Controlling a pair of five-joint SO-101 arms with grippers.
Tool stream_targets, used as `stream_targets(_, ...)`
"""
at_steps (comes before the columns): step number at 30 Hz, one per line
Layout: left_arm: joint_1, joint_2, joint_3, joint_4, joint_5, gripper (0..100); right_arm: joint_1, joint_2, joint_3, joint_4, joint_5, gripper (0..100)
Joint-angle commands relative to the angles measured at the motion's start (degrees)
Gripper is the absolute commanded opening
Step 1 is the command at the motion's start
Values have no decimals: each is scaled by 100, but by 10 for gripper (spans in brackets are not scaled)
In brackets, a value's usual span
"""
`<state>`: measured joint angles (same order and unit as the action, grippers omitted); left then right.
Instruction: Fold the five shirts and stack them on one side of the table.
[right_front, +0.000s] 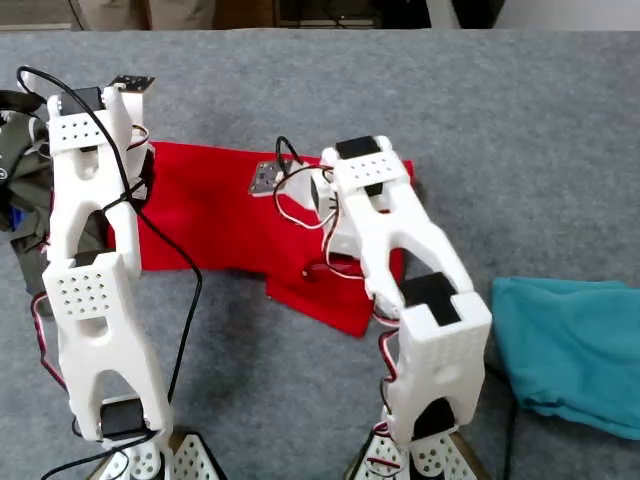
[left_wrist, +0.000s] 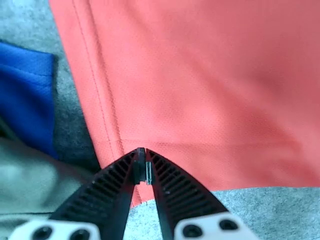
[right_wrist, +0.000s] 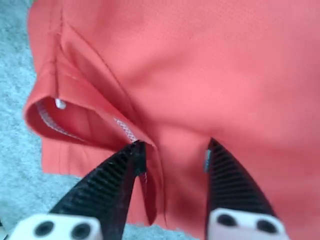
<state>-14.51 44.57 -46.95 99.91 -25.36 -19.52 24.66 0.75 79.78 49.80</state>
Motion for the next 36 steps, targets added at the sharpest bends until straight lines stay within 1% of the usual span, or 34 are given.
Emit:
stream_targets(1,-35,-409,-9,-44,-26,19,-75,4,-4,-44,-149,169)
stream_targets(10,-35,-409,-9,-44,-26,19,-84,-400,4,387,-193,153)
stream_targets(18,-35,-409,-9,-44,-26,19,-444,-848,497,404,-422,153)
stream_targets(28,-44,-409,-9,-44,-35,19,-426,-848,804,273,-545,148)
stream_targets(30,-44,-409,-9,-44,-35,19,-418,-857,840,246,-756,105)
stream_targets(33,-44,-409,-9,-44,-35,19,-426,-901,848,264,-967,3)
stream_targets(36,-44,-409,-9,-44,-35,19,-444,-1156,866,290,-1090,23)
